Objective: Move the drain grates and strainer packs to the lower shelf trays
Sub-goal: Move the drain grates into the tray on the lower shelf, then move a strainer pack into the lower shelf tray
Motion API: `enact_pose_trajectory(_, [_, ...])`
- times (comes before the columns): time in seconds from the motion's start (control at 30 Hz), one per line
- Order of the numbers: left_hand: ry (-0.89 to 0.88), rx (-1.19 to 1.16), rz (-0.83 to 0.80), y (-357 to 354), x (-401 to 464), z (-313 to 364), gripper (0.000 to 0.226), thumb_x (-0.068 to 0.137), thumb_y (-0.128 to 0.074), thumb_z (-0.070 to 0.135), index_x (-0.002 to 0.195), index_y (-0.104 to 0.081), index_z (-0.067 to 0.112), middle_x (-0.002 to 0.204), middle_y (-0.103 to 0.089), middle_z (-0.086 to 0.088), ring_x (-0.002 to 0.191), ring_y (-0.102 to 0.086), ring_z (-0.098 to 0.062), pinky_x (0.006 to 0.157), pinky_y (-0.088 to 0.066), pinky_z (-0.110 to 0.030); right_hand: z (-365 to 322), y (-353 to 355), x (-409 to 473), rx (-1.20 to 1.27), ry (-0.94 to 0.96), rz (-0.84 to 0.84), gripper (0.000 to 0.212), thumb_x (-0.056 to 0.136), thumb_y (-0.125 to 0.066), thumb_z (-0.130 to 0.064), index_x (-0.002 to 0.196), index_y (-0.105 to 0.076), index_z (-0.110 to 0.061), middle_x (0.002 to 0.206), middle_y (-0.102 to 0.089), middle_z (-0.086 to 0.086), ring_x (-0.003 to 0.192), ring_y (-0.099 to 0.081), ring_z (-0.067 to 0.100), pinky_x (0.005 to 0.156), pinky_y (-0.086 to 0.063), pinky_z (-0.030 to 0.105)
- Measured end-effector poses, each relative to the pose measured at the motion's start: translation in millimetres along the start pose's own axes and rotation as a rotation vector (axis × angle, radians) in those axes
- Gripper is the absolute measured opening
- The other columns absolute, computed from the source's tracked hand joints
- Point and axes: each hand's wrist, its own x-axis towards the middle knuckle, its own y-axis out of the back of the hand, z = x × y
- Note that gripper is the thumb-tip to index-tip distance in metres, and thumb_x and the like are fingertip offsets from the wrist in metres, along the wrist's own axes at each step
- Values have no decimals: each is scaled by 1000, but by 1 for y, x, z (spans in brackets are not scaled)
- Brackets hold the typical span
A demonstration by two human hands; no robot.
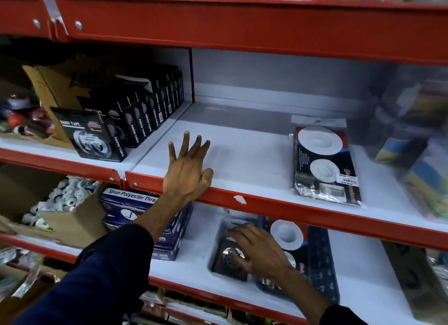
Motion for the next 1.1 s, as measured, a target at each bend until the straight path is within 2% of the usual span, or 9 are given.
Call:
enact_pose_trajectory(0.1, [-9,20,-19,4,-1,2,76,82,-25,43,154,-24,19,165,-20,-8,155,8,-27,121,-3,-67,-3,45,12,-107,165,385,33,87,-64,-31,117,-62,-21,112,-69,-2,100,-58,16,82,-46,31])
enact_pose_trajectory(0.17, [-33,36,-33,8,-3,5,76,84,-21,45,155,-22,18,166,-17,-9,154,11,-28,120,-1,-68,-1,79,23,-159,78,461,38,88,-61,-34,124,-58,-20,123,-64,0,110,-56,19,91,-44,35])
enact_pose_trajectory(0.3, [-59,36,-56,11,-10,7,79,84,-12,48,155,-21,14,167,-10,-10,153,16,-29,119,4,-69,13,122,37,-201,-244,365,61,97,-39,-53,149,-38,-22,160,-35,4,150,-26,24,122,-23,46])
enact_pose_trajectory(0.5, [-136,-26,-93,10,-8,63,82,82,-12,48,157,-11,16,167,0,-6,153,19,-27,122,8,-63,52,146,29,-246,-498,250,74,98,-27,-62,159,-12,-23,168,1,4,155,10,27,125,-1,56])
enact_pose_trajectory(0.6, [-163,-189,-138,4,0,111,75,88,-20,45,157,-12,17,167,-6,-4,155,9,-23,125,4,-56,66,156,17,-175,-630,276,76,97,-24,-64,159,-13,-21,168,-2,7,155,4,30,126,1,51])
enact_pose_trajectory(0.73, [-40,-498,-284,-4,15,167,57,100,-34,35,154,-27,16,162,-25,-16,153,-17,-29,126,-15,-46,93,173,-3,21,-963,226,74,99,-32,-56,157,-16,-13,163,-17,24,151,-14,43,124,-12,52])
enact_pose_trajectory(0.87, [106,-751,-284,-3,25,201,41,100,-46,24,138,-52,9,140,-59,-15,123,-60,-28,91,-40,-18,115,193,-15,284,-1076,254,50,100,-45,-40,128,-45,2,124,-63,28,116,-59,43,98,-47,46])
enact_pose_trajectory(1.0, [214,-842,-122,1,31,213,25,93,-59,14,115,-68,5,112,-75,-14,102,-70,-26,82,-46,-19,123,208,-23,332,-1046,427,27,97,-53,-28,86,-56,-4,83,-71,18,82,-65,38,61,-44,33])
enact_pose_trajectory(1.1, [364,-1059,-116,9,28,209,27,85,-70,9,111,-70,5,102,-77,-13,95,-72,-25,92,-56,-31,129,217,-34,559,-1046,586,11,91,-64,-15,94,-71,-7,87,-75,3,85,-70,27,77,-56,25])
